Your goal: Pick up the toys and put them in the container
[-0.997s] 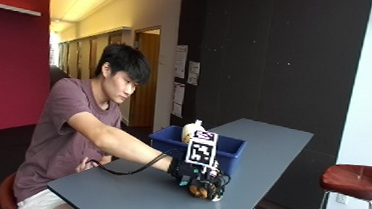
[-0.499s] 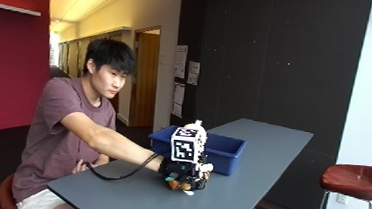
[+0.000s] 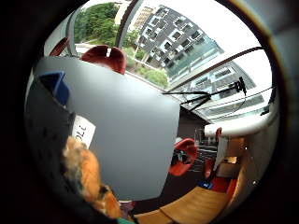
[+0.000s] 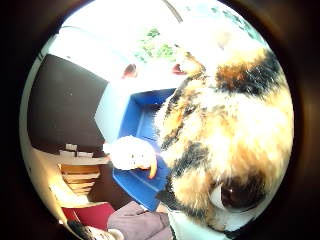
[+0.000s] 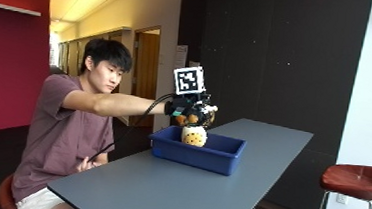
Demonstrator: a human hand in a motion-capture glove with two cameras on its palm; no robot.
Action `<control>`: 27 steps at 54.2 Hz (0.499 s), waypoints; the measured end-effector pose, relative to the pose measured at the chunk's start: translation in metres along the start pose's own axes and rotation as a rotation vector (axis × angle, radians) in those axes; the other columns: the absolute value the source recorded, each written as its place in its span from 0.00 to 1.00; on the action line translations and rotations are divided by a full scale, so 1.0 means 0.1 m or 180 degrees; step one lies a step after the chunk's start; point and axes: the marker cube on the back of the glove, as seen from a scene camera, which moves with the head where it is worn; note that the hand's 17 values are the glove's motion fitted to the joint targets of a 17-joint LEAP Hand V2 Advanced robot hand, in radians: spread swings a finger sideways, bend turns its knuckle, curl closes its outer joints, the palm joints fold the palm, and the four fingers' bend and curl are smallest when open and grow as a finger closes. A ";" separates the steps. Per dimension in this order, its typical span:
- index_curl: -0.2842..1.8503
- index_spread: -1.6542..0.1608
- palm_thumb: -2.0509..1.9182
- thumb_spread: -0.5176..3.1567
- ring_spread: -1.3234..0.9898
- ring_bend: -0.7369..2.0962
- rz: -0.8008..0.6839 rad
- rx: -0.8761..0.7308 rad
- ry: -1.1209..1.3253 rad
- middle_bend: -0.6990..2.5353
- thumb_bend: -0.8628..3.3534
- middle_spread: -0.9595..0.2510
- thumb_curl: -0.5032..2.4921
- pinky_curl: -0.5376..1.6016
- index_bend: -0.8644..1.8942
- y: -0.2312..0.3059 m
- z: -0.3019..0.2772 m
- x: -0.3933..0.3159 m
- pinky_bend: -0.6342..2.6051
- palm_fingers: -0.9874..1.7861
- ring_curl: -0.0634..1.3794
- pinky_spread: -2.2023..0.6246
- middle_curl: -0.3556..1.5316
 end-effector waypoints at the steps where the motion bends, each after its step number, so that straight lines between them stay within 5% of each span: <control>1: 0.55 0.76 0.61 0.35 0.42 0.76 -0.0055 0.0027 0.0026 0.62 0.20 0.60 0.39 0.57 0.64 -0.02 -0.05 -0.06 0.54 0.74 0.56 0.64 0.62; 11: 0.58 0.77 0.60 0.35 0.42 0.77 -0.0187 0.0203 0.0085 0.63 0.20 0.61 0.40 0.58 0.64 -0.23 -0.22 -0.74 0.54 0.73 0.56 0.64 0.62; 17: 0.59 0.77 0.60 0.35 0.43 0.77 -0.0889 0.0203 -0.0016 0.63 0.20 0.62 0.40 0.59 0.64 -0.24 -0.13 -1.29 0.54 0.73 0.55 0.64 0.62; 22: 0.60 0.77 0.60 0.35 0.43 0.77 -0.0562 0.0203 0.0220 0.63 0.20 0.62 0.40 0.60 0.63 -0.36 0.03 -1.52 0.54 0.73 0.55 0.64 0.62; 27: 0.61 0.77 0.60 0.35 0.43 0.77 -0.0950 0.0139 0.0018 0.63 0.20 0.63 0.40 0.60 0.62 -0.36 0.12 -1.78 0.53 0.72 0.54 0.64 0.62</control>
